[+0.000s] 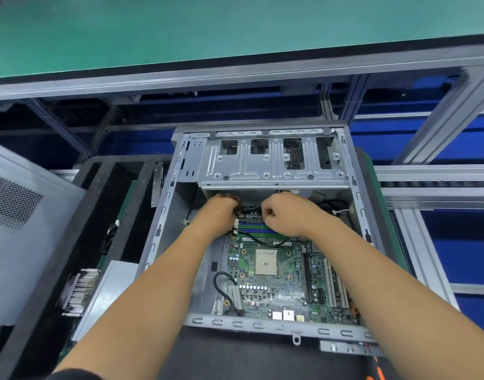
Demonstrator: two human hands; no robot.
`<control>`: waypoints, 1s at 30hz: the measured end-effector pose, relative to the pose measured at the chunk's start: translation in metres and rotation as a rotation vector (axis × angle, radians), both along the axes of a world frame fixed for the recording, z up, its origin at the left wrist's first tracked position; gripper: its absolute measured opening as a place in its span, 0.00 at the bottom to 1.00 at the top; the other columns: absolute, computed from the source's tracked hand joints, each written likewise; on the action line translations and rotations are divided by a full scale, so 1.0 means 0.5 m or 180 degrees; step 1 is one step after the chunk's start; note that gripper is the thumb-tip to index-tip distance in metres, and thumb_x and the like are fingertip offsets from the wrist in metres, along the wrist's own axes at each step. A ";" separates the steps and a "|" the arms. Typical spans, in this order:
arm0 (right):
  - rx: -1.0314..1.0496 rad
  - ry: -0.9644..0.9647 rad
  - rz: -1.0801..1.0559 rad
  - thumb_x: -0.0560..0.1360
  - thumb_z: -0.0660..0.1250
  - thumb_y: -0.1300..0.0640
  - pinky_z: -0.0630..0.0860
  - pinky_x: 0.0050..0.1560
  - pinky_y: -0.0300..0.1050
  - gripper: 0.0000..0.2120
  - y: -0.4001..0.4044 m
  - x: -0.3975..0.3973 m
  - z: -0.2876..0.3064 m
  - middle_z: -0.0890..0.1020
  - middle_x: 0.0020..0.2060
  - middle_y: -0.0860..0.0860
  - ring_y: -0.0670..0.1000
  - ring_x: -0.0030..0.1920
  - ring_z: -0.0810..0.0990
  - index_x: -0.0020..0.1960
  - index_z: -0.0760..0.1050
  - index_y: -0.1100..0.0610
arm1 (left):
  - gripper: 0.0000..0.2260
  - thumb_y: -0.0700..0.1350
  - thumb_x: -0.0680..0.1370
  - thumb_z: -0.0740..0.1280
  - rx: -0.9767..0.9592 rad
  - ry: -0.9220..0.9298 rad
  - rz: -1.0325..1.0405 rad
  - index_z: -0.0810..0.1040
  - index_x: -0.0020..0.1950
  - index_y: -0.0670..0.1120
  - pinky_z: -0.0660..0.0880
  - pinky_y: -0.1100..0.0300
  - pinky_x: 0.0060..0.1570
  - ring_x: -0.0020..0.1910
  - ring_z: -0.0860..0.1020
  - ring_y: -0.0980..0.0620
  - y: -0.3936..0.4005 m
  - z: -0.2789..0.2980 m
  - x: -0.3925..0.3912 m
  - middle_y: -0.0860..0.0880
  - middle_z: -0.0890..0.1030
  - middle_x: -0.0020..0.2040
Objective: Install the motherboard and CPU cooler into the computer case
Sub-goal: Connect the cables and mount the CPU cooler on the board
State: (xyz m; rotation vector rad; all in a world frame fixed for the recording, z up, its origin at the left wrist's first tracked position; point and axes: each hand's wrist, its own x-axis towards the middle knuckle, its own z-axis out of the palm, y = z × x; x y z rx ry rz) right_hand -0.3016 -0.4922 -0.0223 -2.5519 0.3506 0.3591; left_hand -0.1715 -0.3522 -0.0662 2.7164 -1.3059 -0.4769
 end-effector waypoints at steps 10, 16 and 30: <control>-0.0009 0.0002 -0.0011 0.75 0.62 0.59 0.73 0.38 0.45 0.06 0.000 0.000 0.001 0.79 0.37 0.52 0.53 0.39 0.77 0.42 0.77 0.56 | 0.13 0.36 0.75 0.61 0.0104 -0.0163 -0.0109 0.74 0.58 0.45 0.74 0.52 0.55 0.58 0.72 0.41 -0.004 -0.001 0.002 0.41 0.78 0.56; -0.0009 -0.0025 -0.0014 0.76 0.62 0.59 0.67 0.32 0.42 0.07 -0.001 -0.004 0.001 0.79 0.36 0.52 0.52 0.36 0.75 0.42 0.77 0.56 | 0.13 0.38 0.77 0.63 0.0212 -0.0150 0.0093 0.76 0.61 0.43 0.72 0.52 0.59 0.61 0.72 0.41 -0.009 -0.005 0.007 0.40 0.76 0.59; 0.0022 -0.0015 -0.0037 0.76 0.61 0.60 0.67 0.31 0.42 0.07 0.000 -0.002 0.004 0.77 0.33 0.51 0.51 0.34 0.74 0.41 0.76 0.56 | 0.08 0.39 0.76 0.65 0.0291 -0.0119 0.0304 0.80 0.54 0.42 0.73 0.53 0.56 0.56 0.74 0.41 -0.015 -0.015 0.011 0.40 0.76 0.57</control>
